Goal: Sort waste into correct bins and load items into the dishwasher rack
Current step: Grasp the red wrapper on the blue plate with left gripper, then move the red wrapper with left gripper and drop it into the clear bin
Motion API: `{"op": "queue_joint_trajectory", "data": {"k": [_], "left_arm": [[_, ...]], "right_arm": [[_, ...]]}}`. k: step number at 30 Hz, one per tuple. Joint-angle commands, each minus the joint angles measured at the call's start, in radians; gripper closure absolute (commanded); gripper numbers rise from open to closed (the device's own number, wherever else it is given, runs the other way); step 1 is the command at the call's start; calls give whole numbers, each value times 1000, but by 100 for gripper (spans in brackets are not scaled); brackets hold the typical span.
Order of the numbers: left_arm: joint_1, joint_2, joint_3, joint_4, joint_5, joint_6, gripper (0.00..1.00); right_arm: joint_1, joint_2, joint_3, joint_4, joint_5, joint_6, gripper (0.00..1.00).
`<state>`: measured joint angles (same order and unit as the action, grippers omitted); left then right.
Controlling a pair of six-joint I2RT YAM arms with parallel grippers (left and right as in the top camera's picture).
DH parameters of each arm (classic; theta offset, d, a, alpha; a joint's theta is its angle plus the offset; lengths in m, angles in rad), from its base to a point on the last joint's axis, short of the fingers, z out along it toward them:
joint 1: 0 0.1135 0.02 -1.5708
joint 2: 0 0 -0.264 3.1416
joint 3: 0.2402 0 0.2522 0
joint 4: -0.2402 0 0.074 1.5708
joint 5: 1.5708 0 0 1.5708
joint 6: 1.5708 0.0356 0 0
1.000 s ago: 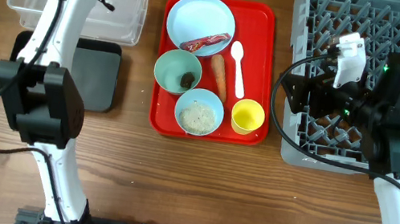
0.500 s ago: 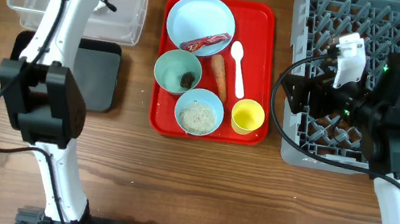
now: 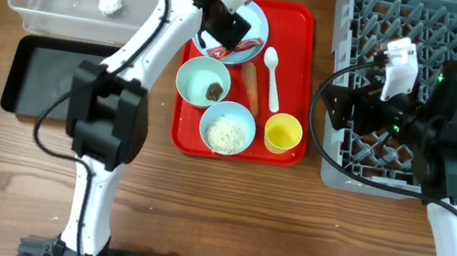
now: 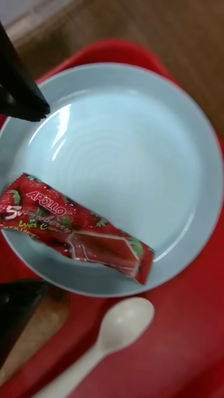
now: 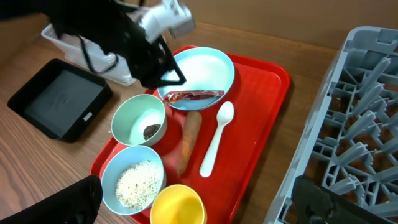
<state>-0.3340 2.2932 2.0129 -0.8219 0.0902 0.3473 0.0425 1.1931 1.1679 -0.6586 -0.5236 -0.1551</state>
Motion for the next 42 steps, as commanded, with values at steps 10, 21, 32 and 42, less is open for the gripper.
{"op": "queue_joint_trajectory", "data": {"k": [10,21,32,42], "left_arm": [[-16,117,-2,32,45,95,24],[-16,160,-2,78,44,94,50],[-10,90,-2,174,-98,-130,96],[237,-256,-2,100,-234,-566,96]], "right_arm": [[-1,4,21,-2,-9,-2,1],[-1,4,21,-3,-9,-2,1],[-1,4,21,-8,-9,0,1],[-1,4,21,-8,-9,0,1]]}}
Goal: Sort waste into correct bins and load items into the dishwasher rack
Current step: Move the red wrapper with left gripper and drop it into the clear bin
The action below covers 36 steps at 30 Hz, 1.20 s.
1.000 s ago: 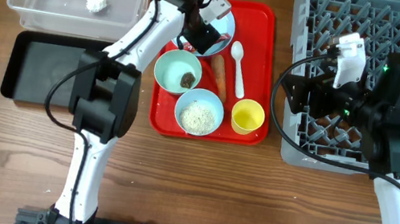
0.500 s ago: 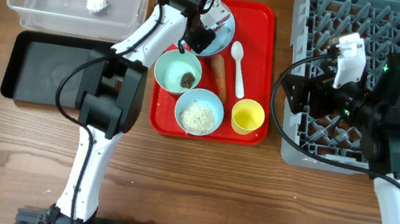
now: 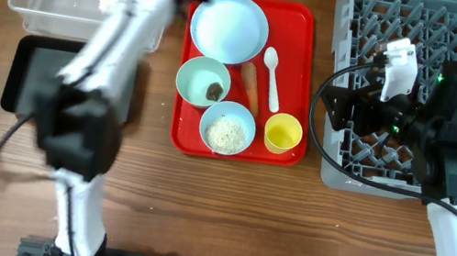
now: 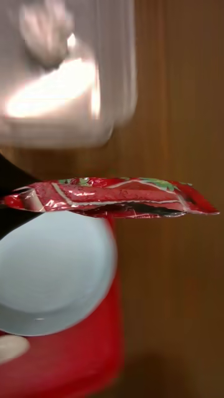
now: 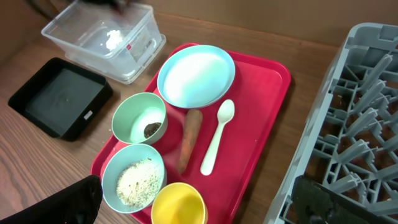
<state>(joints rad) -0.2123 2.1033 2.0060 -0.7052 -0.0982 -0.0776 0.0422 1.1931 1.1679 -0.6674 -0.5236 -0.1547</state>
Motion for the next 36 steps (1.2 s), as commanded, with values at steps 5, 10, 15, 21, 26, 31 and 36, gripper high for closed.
{"op": "queue_joint_trajectory", "data": {"k": [5,10,15,21,26,31,36], "left_arm": [[265,7,5,-63,-20,-253,96],[311,88,5,-70,26,-252,40],[307,79,5,-29,26,-244,2],[269,-45,5,-154,76,-241,7],[180,-153,5,-308,140,-217,5],[40,-141,5,-489,185,-193,22],[-82,-79,-3,-532,220,-196,31]], "right_arm": [[0,4,21,0,-9,0,1],[0,4,21,0,-9,0,1],[0,4,21,-1,-9,0,1],[0,4,21,0,-9,0,0],[0,4,21,9,-9,1,0],[0,4,21,32,-9,31,0],[0,10,21,51,-9,32,0]]}}
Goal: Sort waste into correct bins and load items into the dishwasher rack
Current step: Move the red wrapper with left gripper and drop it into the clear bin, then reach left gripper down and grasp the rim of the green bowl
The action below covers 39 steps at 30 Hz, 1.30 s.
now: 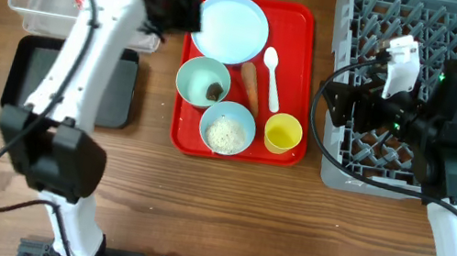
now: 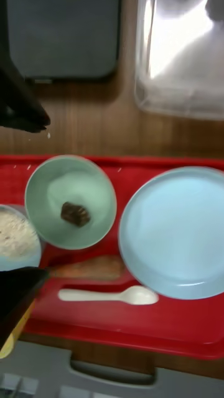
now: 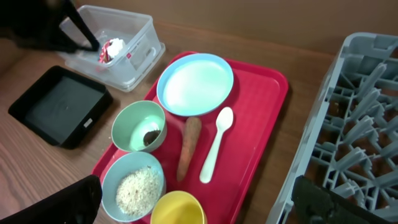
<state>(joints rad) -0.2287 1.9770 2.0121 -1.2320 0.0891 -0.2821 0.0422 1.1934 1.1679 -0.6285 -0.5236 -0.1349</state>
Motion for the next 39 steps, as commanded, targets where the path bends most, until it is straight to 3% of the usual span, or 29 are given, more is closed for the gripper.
{"op": "queue_joint_trajectory", "data": {"k": [1,11,17,24,29,32,39], "left_arm": [[-85,53,-13,1,34,8,34],[-241,182,-158,243,-1,-48,55],[-265,282,-165,241,-61,-97,70],[-265,293,-166,258,-80,-123,69],[-265,248,-166,260,-79,-123,62],[-265,208,-166,273,-84,-123,52],[-265,191,-166,275,-131,-122,48]], "right_arm": [[0,11,21,14,-9,16,0],[0,15,21,13,-9,33,1],[0,15,21,13,-9,33,0],[0,15,21,13,-9,33,0],[0,15,21,14,-9,34,0],[0,15,21,14,-9,34,0],[0,15,21,14,-9,33,0]]}}
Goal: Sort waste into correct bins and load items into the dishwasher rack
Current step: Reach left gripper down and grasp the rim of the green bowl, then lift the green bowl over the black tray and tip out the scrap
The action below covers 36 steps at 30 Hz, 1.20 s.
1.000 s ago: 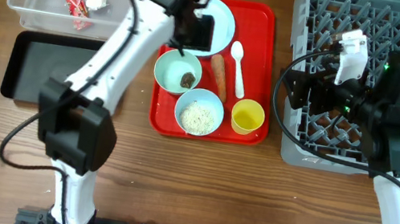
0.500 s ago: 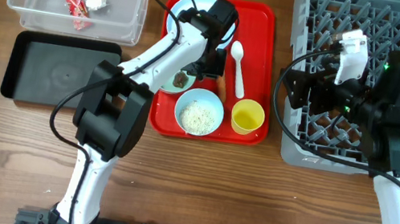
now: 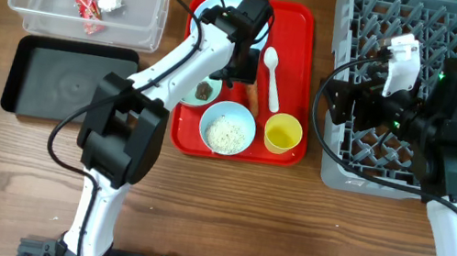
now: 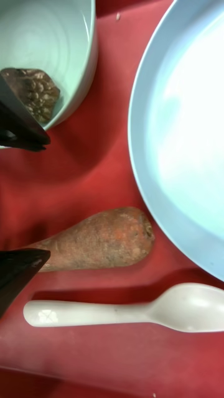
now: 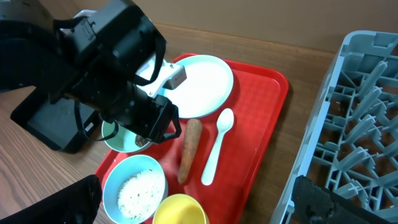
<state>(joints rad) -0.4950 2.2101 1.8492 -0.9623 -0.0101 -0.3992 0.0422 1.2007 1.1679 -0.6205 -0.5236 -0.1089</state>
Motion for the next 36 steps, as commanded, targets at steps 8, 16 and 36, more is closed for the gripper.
{"op": "queue_joint_trajectory", "data": {"k": [8,16,36], "left_arm": [[2,-30,-41,-31,-183,-6,52],[2,-3,-50,26,-183,-5,66],[1,60,-50,20,-182,-35,92]], "right_arm": [[0,8,19,-2,-9,8,0],[0,20,18,-2,-9,8,0],[0,20,18,-2,-9,8,0]]}}
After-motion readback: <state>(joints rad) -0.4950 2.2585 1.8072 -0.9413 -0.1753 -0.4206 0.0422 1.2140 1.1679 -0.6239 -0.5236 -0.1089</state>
